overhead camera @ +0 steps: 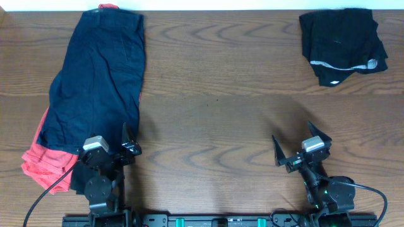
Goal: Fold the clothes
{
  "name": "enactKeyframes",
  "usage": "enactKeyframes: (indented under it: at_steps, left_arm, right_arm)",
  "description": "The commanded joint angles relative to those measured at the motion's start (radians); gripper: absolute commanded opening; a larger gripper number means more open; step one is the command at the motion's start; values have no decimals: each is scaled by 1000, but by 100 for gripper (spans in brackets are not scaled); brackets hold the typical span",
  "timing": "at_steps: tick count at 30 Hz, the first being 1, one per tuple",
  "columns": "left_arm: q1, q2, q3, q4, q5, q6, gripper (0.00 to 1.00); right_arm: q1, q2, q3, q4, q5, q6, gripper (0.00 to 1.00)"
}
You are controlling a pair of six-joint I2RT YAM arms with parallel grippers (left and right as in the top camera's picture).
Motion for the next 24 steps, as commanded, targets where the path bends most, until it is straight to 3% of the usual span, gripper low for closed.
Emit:
enactKeyframes:
  at_steps: [1,24]
  left_arm:
    - [2,-6,-14,-46,-16,-2,98]
    - [2,-6,-14,-45,-16,-2,98]
  right_arm:
    - [0,-5,-3,-3,2,-7,99]
    - [0,-5,-2,-7,74,-31,99]
